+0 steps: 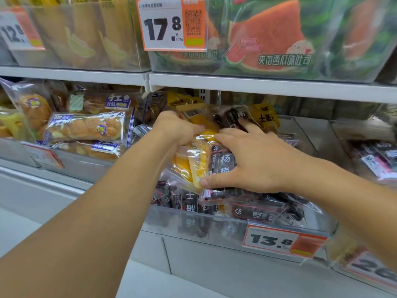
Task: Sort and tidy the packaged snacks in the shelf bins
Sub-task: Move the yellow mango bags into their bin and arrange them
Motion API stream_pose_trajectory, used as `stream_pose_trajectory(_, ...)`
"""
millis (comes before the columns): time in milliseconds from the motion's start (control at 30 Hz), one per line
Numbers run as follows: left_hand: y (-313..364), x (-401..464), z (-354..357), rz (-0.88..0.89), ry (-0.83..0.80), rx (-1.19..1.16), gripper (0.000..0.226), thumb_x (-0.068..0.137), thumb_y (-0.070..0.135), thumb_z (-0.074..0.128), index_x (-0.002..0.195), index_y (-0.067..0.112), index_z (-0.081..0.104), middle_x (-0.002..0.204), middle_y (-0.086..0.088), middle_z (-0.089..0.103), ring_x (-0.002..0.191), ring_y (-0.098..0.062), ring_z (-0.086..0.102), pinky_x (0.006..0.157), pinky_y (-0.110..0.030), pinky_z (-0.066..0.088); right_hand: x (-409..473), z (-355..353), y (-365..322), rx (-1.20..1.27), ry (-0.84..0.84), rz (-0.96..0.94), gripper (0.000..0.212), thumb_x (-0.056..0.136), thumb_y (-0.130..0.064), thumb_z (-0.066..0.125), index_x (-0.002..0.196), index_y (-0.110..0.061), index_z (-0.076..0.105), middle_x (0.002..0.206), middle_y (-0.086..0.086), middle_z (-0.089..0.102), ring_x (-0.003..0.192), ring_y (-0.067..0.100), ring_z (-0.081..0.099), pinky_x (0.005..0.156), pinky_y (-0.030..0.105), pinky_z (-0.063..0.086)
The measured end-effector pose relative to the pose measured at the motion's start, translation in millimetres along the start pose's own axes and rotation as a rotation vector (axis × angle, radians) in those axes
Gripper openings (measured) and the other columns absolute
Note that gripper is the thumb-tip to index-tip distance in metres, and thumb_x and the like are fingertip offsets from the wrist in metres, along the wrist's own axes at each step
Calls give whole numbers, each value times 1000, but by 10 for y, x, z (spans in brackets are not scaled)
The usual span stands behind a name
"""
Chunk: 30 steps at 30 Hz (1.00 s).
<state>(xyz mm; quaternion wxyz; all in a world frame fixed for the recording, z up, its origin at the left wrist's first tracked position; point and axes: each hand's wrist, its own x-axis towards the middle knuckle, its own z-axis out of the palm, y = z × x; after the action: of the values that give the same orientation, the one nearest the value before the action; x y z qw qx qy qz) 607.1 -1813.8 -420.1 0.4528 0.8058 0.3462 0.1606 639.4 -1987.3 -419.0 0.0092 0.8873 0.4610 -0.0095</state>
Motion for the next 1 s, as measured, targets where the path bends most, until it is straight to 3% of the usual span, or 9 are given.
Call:
stream_pose_trajectory(200,-166,1,-53,-36,27,-146,48,73,32,89,109,10,66,101,-12,72,89,-31,72,81,-45,61,-31,-16,19,44,9,20,115,63,-97,41,157,-32,21,164,-16,16,153,23,4,116,62,22)
stream_pose_trajectory(333,-286,-63,-222,-45,140,-202,16,78,20,86,81,13,72,89,-10,74,84,-29,72,79,-46,62,-65,-24,30,55,24,43,109,68,-94,40,155,-29,27,163,-14,22,153,23,6,116,60,23)
stream_pose_trajectory(433,-377,-148,-308,-65,145,-216,17,81,21,83,84,10,71,92,-13,73,85,-31,72,78,-47,62,-96,-7,47,64,27,52,104,72,-91,37,155,-30,25,164,-12,20,153,23,5,118,58,20)
stream_pose_trajectory(567,-449,-188,-304,-76,162,-286,16,82,15,82,86,11,66,94,-14,72,78,-29,67,64,-35,60,-77,7,40,100,57,56,93,77,-84,41,154,-35,23,163,-13,22,153,24,8,119,57,20)
stream_pose_trajectory(700,-518,-205,-393,-68,251,-313,18,79,17,83,80,15,66,92,-16,72,82,-34,71,71,-52,62,-58,-9,81,111,35,70,75,88,-74,41,153,-40,25,162,-17,21,152,24,11,118,57,21)
stream_pose_trajectory(800,-558,-245,-402,-68,269,-344,19,82,17,79,94,14,65,96,-16,71,82,-32,71,68,-53,62,-126,44,34,99,164,36,66,94,-68,34,152,-36,32,160,-14,27,149,20,19,116,59,23)
stream_pose_trajectory(867,-509,-321,-325,-56,209,-393,34,85,24,77,111,14,58,108,-18,68,76,-24,66,57,-39,60,-187,94,-53,77,144,-1,81,87,-79,24,155,-33,26,163,-13,19,152,18,10,119,62,13)
stream_pose_trajectory(900,-466,-365,-275,-60,164,-406,54,82,35,80,123,14,51,114,-17,65,76,-21,62,55,-34,57,-211,117,-95,51,89,-9,95,79,-87,19,157,-33,18,165,-12,11,153,20,3,120,64,7)
stream_pose_trajectory(1000,-373,-427,-117,-67,141,-341,100,56,50,94,130,20,35,117,-5,57,95,-24,63,76,-44,60,-215,161,-131,-29,21,-12,115,66,-99,19,158,-32,2,166,-9,-1,154,25,-6,119,65,0)
